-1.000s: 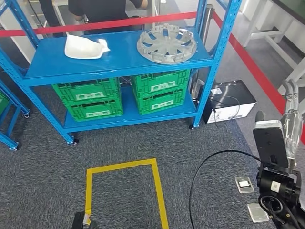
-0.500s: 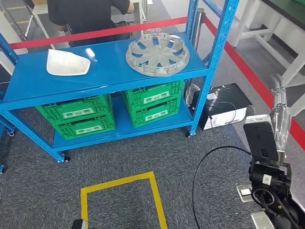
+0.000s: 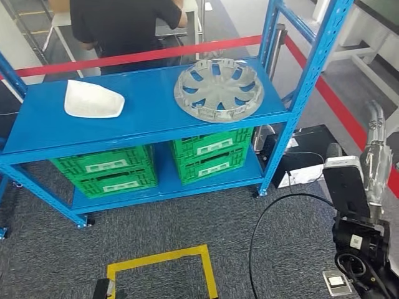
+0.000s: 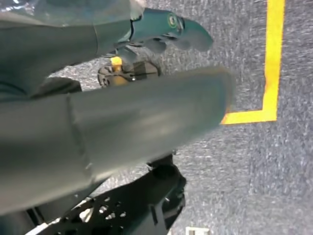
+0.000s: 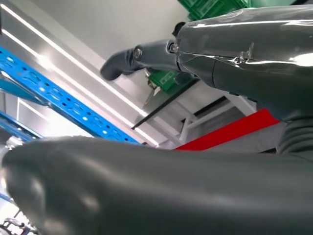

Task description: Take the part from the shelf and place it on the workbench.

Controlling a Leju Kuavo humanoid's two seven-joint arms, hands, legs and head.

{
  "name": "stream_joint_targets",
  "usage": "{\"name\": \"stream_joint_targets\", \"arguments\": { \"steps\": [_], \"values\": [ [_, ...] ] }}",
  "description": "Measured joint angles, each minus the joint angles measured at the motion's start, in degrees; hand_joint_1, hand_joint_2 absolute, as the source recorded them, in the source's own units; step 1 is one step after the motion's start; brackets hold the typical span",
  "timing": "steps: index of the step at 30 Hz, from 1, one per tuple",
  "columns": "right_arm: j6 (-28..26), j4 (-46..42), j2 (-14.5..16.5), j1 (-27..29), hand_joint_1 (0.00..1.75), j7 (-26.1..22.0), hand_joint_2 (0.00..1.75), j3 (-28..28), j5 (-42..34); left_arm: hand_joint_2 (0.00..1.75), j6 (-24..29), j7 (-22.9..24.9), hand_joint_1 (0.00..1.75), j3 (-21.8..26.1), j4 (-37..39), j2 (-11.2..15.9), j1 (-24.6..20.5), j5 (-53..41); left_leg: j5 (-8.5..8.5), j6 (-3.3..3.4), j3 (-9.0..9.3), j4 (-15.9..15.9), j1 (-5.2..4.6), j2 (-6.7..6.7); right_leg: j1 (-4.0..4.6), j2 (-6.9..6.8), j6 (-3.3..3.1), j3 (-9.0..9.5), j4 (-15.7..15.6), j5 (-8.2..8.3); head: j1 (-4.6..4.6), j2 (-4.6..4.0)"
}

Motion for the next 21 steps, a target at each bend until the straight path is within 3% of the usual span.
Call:
{"name": "stream_joint_targets", "arguments": {
  "steps": [1,3,4,6,7,8,9,12,13,15,17,19,21],
  "values": [
    [0.0,-0.2,0.0,0.0,0.00,0.1,0.00,0.0,0.1,0.00,0.0,0.0,0.00,-0.2,0.0,0.0,-0.2,0.0,0.67,-0.26,-0.80,1.7,0.02,0.08,-0.09,0.11,-0.38,0.47,-0.2,-0.17,-0.29,0.00],
    [0.1,-0.5,0.0,0.1,0.00,0.1,0.00,-0.1,0.1,0.00,0.0,0.0,0.00,-0.5,0.0,0.0,-0.4,0.0,1.27,-0.85,-4.77,8.0,0.11,0.29,-0.19,0.16,-0.96,1.63,-0.8,-0.76,-0.89,0.00],
    [0.2,-0.6,0.0,0.2,0.00,0.3,0.00,-0.1,0.1,0.00,-0.1,0.0,0.00,-0.6,0.0,0.0,-0.5,0.0,0.45,-1.11,-7.32,11.5,0.14,0.43,-0.15,0.14,-1.17,2.22,-1.0,-1.18,-1.16,0.00],
    [0.4,-0.8,0.0,0.3,0.00,0.5,0.00,-0.2,0.1,0.00,-0.1,0.0,0.00,-0.8,0.0,0.0,-0.3,0.0,-3.45,-1.27,-11.84,16.3,0.15,0.56,0.01,0.20,-1.40,3.50,-1.3,-2.21,-1.47,0.00],
    [0.5,-0.9,0.0,0.4,0.00,0.6,0.00,-0.3,0.2,0.00,-0.1,0.0,0.00,-0.9,0.0,0.0,-0.2,0.0,-5.11,-1.12,-13.28,16.7,0.08,0.59,0.13,0.27,-1.47,4.28,-1.3,-2.84,-1.55,0.00],
    [0.7,-1.0,0.0,0.5,0.00,0.7,0.00,-0.3,0.2,0.00,-0.1,0.0,0.00,-1.0,0.0,0.0,-0.2,0.1,-5.63,-0.79,-13.98,15.5,-0.03,0.60,0.31,0.34,-1.54,5.16,-1.4,-3.51,-1.64,0.00],
    [0.8,-1.1,0.0,0.5,0.00,0.7,0.00,-0.4,0.2,0.00,-0.2,0.0,0.00,-1.1,0.0,0.0,-0.1,0.1,-4.55,-0.27,-14.04,12.9,-0.22,0.61,0.53,0.38,-1.60,6.12,-1.4,-4.21,-1.74,0.00],
    [1.0,-1.3,0.1,0.6,0.00,0.7,0.00,-0.4,0.3,0.00,-0.2,0.0,0.00,-1.1,0.1,0.4,0.1,0.2,5.36,2.42,-12.84,3.0,-1.70,0.03,0.93,0.62,-1.49,7.95,-1.7,-6.18,-1.79,-0.01],
    [1.1,-1.3,0.2,0.7,0.00,0.8,0.00,-0.4,0.3,0.00,-0.2,0.0,0.00,-1.2,0.1,0.5,0.3,0.2,7.72,2.97,-12.45,1.2,-2.16,-0.33,0.92,0.80,-1.34,8.30,-2.0,-6.66,-1.80,-0.01],
    [1.2,-1.4,0.2,0.9,0.00,0.9,0.00,-0.5,0.3,0.00,-0.2,0.0,0.00,-1.3,0.1,0.5,0.4,0.3,8.56,3.14,-11.40,-0.5,-2.25,-0.73,0.98,1.22,-0.85,9.27,-2.1,-6.66,-1.81,0.00],
    [1.1,-1.6,0.3,1.0,0.00,0.8,0.00,-0.8,0.4,0.00,-0.2,0.0,0.00,-1.4,0.1,0.5,0.3,0.3,8.65,3.25,-9.62,-1.8,-1.85,-0.47,1.01,1.07,-0.34,8.78,0.4,-5.94,-1.77,0.00],
    [1.1,-1.7,0.3,1.0,0.00,0.8,0.00,-0.9,0.4,0.00,-0.2,0.0,0.00,-1.4,0.1,0.4,0.2,0.4,8.07,3.44,-7.83,-2.5,-1.54,-0.34,0.94,0.76,0.21,5.19,6.5,-6.67,-1.54,0.00],
    [1.1,-1.7,0.3,1.1,0.00,0.8,0.00,-1.0,0.4,0.00,-0.2,0.0,0.00,-1.4,0.1,0.3,0.1,0.4,6.94,3.42,-6.38,-2.7,-1.31,-0.30,0.73,0.67,0.74,0.52,12.6,-10.07,-1.13,0.00]
  ]
}}
